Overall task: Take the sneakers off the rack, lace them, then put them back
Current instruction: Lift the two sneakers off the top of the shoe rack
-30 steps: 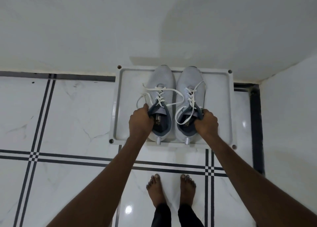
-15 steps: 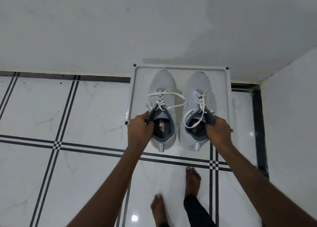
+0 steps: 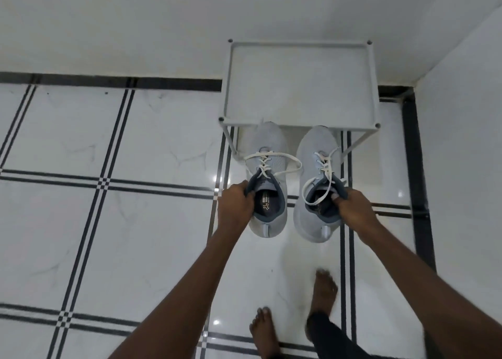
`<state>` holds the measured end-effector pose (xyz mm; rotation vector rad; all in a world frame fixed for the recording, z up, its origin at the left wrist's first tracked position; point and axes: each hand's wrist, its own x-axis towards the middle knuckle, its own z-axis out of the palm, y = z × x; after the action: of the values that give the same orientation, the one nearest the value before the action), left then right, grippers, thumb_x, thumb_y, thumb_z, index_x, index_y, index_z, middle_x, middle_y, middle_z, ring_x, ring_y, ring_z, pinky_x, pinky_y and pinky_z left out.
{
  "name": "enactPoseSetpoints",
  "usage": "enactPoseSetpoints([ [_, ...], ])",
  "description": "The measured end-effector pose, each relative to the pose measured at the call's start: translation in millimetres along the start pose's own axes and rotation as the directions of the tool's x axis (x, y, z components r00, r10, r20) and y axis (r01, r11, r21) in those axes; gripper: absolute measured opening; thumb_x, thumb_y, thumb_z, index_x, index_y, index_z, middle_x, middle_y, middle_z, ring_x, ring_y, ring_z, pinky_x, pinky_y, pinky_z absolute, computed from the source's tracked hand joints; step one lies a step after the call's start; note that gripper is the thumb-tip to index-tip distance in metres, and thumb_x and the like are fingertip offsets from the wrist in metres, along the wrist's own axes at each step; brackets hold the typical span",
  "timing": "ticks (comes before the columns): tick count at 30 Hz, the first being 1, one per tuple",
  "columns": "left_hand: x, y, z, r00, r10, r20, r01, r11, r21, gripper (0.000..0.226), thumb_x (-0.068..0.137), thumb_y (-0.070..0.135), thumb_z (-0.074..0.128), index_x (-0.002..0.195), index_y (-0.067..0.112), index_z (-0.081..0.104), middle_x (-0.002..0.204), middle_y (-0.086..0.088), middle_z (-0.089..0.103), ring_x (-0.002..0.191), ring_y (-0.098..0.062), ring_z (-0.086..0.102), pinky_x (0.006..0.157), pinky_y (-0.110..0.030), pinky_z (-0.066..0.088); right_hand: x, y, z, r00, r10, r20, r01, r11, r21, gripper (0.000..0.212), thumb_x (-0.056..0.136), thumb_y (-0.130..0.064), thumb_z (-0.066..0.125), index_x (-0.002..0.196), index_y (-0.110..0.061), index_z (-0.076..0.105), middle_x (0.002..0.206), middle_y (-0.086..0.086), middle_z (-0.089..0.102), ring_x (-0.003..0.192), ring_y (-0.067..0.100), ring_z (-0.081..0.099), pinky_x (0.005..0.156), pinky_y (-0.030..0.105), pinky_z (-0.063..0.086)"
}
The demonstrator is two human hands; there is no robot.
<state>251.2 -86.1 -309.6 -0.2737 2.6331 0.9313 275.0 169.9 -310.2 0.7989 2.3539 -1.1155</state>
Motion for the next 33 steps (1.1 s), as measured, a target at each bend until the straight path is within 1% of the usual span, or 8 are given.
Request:
enactPoseSetpoints([
  [4,-13.6,-59.3,58.7,0.998,-0.053,0.039,0.051,0.997,0.054,0.022,0.094,0.013,0.049,0.105,0.009,0.068,0.091,-0.011,0.071,0.078,-0.025,0.062,0.060,-0.024,0.036,7.1,60.8,60.2,0.999,0.036,0.012,-0.035,0.999,-0.037,0.031,0.098,-0.023,0.049,0.110,0.001,0.063,0.107,0.021,0.068,0.100,0.037,0.062,0.074,0.036,0.040],
  [8,-3.4,-117.6,128.2,0.996,-0.073,0.058,0.066,0.992,0.112,0.022,0.095,0.013,0.046,0.104,0.009,0.065,0.090,-0.012,0.072,0.084,-0.031,0.068,0.068,-0.035,0.048,37.6,121.1,121.3,0.998,0.065,-0.022,-0.066,0.997,-0.046,0.028,0.099,-0.021,0.048,0.110,0.001,0.059,0.109,0.021,0.066,0.102,0.038,0.061,0.074,0.032,0.036],
  [16,50.4,-217.6,276.1,0.998,-0.050,0.026,0.046,0.989,0.144,0.030,0.099,0.016,0.041,0.119,0.012,0.063,0.090,-0.008,0.072,0.078,-0.027,0.069,0.070,-0.036,0.057,135.4,230.2,231.1,0.995,0.010,-0.096,-0.025,0.987,-0.158,0.026,0.098,-0.015,0.048,0.112,0.005,0.057,0.112,0.030,0.065,0.107,0.047,0.060,0.088,0.046,0.046],
  [23,79.9,-264.4,342.5,0.999,-0.040,-0.017,0.043,0.979,0.198,0.027,0.099,0.014,0.041,0.117,0.009,0.060,0.093,-0.010,0.069,0.081,-0.027,0.067,0.066,-0.029,0.047,189.7,274.6,274.2,0.994,-0.009,-0.106,-0.013,0.979,-0.205,0.026,0.096,-0.012,0.049,0.115,0.005,0.054,0.113,0.030,0.065,0.108,0.047,0.059,0.087,0.045,0.045],
  [26,83.6,-272.2,348.7,0.999,-0.004,-0.054,0.017,0.974,0.225,0.022,0.100,0.017,0.041,0.110,0.010,0.059,0.089,-0.008,0.067,0.076,-0.025,0.065,0.063,-0.029,0.047,199.8,274.4,274.3,0.995,0.071,-0.067,-0.087,0.953,-0.290,0.046,0.094,-0.022,0.052,0.130,0.006,0.042,0.126,0.032,0.057,0.119,0.047,0.054,0.096,0.046,0.042],
  [28,84.7,-274.8,344.4,0.997,-0.015,-0.071,0.032,0.969,0.246,0.022,0.101,0.019,0.040,0.108,0.010,0.058,0.089,-0.007,0.067,0.072,-0.021,0.061,0.061,-0.029,0.046,197.7,259.6,273.2,0.994,0.087,-0.071,-0.108,0.922,-0.372,0.074,0.091,-0.027,0.055,0.147,0.006,0.019,0.149,0.033,0.033,0.140,0.047,0.030,0.109,0.052,0.033],
  [31,91.8,-283.5,329.1,0.996,-0.037,-0.085,0.059,0.960,0.274,0.023,0.100,0.019,0.039,0.108,0.009,0.059,0.091,-0.006,0.067,0.070,-0.016,0.050,0.062,-0.027,0.036,183.3,218.4,282.0,0.939,-0.306,-0.159,0.192,0.848,-0.495,0.083,0.085,-0.020,0.057,0.153,0.000,0.014,0.160,0.028,0.013,0.149,0.045,0.007,0.119,0.056,0.020],
  [33,100.0,-288.4,315.0,0.997,-0.031,-0.077,0.051,0.957,0.284,0.022,0.097,0.021,0.043,0.105,0.010,0.061,0.089,-0.006,0.067,0.072,-0.019,0.056,0.062,-0.027,0.035,180.8,191.0,300.8,0.768,-0.626,-0.134,0.497,0.716,-0.490,0.068,0.080,-0.009,0.053,0.145,0.001,0.034,0.150,0.028,0.037,0.143,0.045,0.028,0.118,0.052,0.027],
])
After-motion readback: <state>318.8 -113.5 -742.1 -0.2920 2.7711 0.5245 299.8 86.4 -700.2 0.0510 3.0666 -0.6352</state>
